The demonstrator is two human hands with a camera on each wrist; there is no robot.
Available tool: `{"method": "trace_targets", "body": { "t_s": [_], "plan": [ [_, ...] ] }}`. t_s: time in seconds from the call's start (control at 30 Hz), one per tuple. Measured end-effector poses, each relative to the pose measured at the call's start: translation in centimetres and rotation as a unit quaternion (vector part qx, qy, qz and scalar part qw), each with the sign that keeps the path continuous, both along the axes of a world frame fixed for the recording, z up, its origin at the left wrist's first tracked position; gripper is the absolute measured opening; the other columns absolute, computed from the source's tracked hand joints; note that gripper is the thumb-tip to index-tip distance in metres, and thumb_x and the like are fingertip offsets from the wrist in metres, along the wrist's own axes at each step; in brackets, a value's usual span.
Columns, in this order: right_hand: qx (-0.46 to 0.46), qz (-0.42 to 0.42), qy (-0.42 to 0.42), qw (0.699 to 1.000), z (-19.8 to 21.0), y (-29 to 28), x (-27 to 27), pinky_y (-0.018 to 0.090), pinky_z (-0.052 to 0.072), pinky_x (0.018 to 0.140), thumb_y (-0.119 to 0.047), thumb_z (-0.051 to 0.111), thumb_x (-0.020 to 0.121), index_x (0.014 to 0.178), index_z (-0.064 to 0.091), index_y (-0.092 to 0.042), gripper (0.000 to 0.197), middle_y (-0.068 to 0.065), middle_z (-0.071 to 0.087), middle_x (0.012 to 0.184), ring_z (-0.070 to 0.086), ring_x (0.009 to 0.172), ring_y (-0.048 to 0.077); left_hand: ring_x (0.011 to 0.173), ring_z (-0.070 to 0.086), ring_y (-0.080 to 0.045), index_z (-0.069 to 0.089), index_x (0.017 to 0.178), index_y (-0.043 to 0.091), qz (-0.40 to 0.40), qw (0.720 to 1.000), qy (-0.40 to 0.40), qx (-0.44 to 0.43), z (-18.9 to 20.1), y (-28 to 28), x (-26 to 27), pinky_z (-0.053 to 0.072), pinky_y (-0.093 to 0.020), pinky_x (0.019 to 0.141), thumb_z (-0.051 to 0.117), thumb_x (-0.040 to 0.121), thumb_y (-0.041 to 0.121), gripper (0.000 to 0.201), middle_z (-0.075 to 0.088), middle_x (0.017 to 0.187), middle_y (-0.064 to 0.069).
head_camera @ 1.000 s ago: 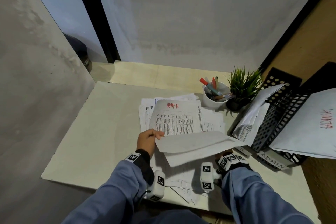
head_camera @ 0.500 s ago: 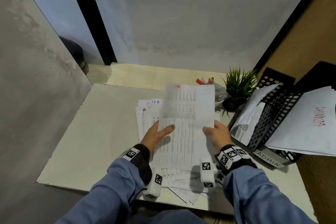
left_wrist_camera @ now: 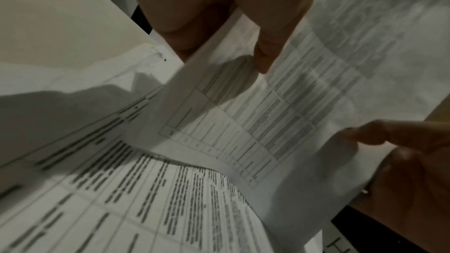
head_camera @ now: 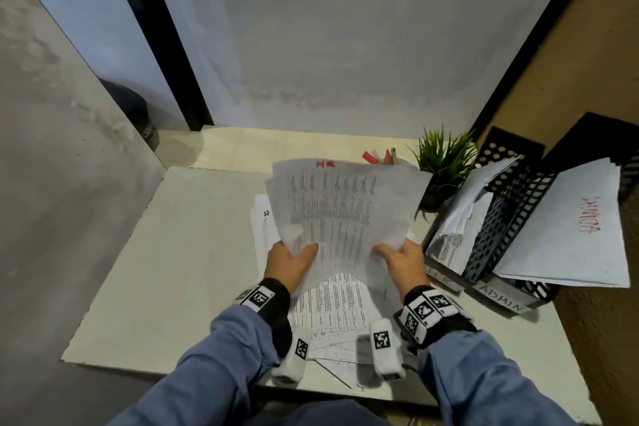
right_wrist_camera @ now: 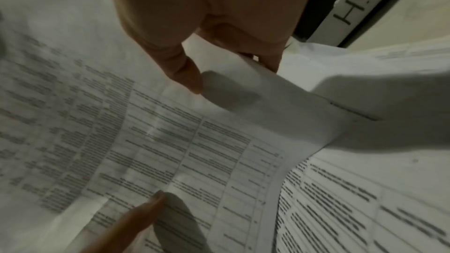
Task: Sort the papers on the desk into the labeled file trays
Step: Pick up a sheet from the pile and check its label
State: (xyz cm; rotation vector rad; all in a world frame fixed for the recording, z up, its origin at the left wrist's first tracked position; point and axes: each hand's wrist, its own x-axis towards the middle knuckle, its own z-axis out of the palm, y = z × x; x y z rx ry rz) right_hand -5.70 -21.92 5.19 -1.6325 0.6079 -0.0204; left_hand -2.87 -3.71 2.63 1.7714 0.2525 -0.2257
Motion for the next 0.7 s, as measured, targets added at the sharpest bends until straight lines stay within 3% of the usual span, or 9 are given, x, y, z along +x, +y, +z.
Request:
{"method": "trace_targets", "body": {
  "t_s": [0.07, 0.13, 0.2, 0.27, 0.37, 0.43, 0.53, 0.6, 0.7],
  "plan": [
    [-0.032, -0.004, -0.004, 0.999, 0.3, -0.9, 0.5, 0.019, 0.050, 0.060, 0.000, 0.060, 0.084, 0.077, 0.057, -0.004, 0.009, 0.008, 0.061, 0.072, 0.058, 0.070, 0.025, 0.095, 0.068, -0.016, 0.062, 0.099, 0.018, -0.004, 1.000, -0.019, -0.002, 1.0, 0.1, 0.6, 0.049, -0.018, 0.072, 0.062, 0.089, 0.020, 0.011, 0.068, 0.090, 0.007],
    [-0.034, -0.015, -0.053, 0.998, 1.7, -2.3, 1.4, 0.011, 0.048, 0.058, 0.004, 0.058, 0.084, 0.084, 0.060, -0.005, 0.009, 0.001, 0.060, 0.074, 0.057, 0.074, 0.020, 0.089, 0.069, -0.010, 0.065, 0.099, 0.016, -0.016, 0.998, -0.050, -0.039, 3.1, -0.3, 1.5, 0.054, -0.020, 0.076, 0.062, 0.088, 0.018, 0.011, 0.071, 0.093, 0.001],
    [-0.046, -0.044, -0.116, 0.991, 3.2, -4.2, 2.3, 0.015, 0.053, 0.069, 0.002, 0.056, 0.086, 0.103, 0.062, -0.006, 0.020, 0.002, 0.064, 0.087, 0.061, 0.082, 0.017, 0.088, 0.070, -0.021, 0.069, 0.092, 0.018, -0.016, 0.995, -0.081, -0.054, 5.6, -1.2, 2.8, 0.058, -0.036, 0.081, 0.063, 0.083, 0.022, 0.011, 0.073, 0.094, -0.008],
    [-0.153, -0.123, -0.136, 0.971, 4.1, -6.3, 3.2, 0.031, 0.054, 0.083, -0.013, 0.058, 0.088, 0.115, 0.060, -0.008, 0.028, 0.006, 0.064, 0.100, 0.061, 0.094, 0.021, 0.071, 0.065, -0.022, 0.067, 0.085, 0.012, -0.042, 0.990, -0.135, 0.016, 8.4, -2.3, 3.9, 0.054, -0.034, 0.067, 0.061, 0.082, 0.026, 0.016, 0.071, 0.083, -0.010],
    [-0.388, -0.156, 0.004, 0.908, 3.5, -9.4, 4.3, 0.043, 0.040, 0.099, -0.039, 0.063, 0.083, 0.129, 0.045, -0.002, 0.062, 0.019, 0.049, 0.126, 0.045, 0.117, 0.035, 0.050, 0.040, -0.015, 0.052, 0.065, 0.007, -0.102, 0.971, -0.197, 0.090, 12.6, -4.7, 5.1, 0.034, -0.025, 0.047, 0.054, 0.083, 0.020, 0.023, 0.048, 0.057, -0.004],
    [-0.315, -0.147, 0.119, 0.930, 2.7, -10.9, 4.8, 0.045, 0.041, 0.098, -0.037, 0.069, 0.078, 0.131, 0.038, 0.006, 0.075, 0.025, 0.044, 0.132, 0.045, 0.120, 0.040, 0.049, 0.038, -0.015, 0.047, 0.060, 0.013, -0.153, 0.955, -0.218, 0.132, 14.9, -6.6, 5.9, 0.032, -0.026, 0.048, 0.053, 0.082, 0.016, 0.024, 0.044, 0.054, 0.001],
    [-0.192, -0.113, 0.189, 0.956, 1.5, -12.7, 4.7, 0.034, 0.044, 0.076, -0.012, 0.063, 0.079, 0.105, 0.057, 0.010, 0.034, 0.018, 0.060, 0.105, 0.059, 0.101, 0.035, 0.061, 0.050, -0.021, 0.059, 0.073, 0.003, -0.232, 0.903, -0.260, 0.252, 16.7, -9.8, 7.1, 0.037, -0.027, 0.054, 0.054, 0.083, 0.013, 0.015, 0.055, 0.065, -0.006],
    [-0.167, -0.113, 0.144, 0.969, 1.9, -13.6, 4.1, 0.030, 0.037, 0.069, -0.001, 0.054, 0.079, 0.079, 0.056, 0.000, 0.002, 0.012, 0.052, 0.079, 0.053, 0.081, 0.030, 0.074, 0.057, -0.028, 0.063, 0.084, 0.001, -0.269, 0.874, -0.272, 0.298, 17.3, -12.1, 7.6, 0.041, -0.029, 0.061, 0.053, 0.083, 0.014, 0.015, 0.061, 0.076, -0.012],
    [-0.169, -0.122, 0.060, 0.976, 3.3, -15.0, 3.5, 0.029, 0.034, 0.065, 0.005, 0.045, 0.077, 0.058, 0.042, -0.007, 0.023, 0.007, 0.041, 0.059, 0.044, 0.067, 0.022, 0.084, 0.059, -0.033, 0.061, 0.087, 0.003, -0.308, 0.837, -0.288, 0.348, 17.4, -15.7, 7.9, 0.035, -0.028, 0.064, 0.050, 0.085, 0.012, 0.014, 0.057, 0.079, -0.012]
  ]
}}
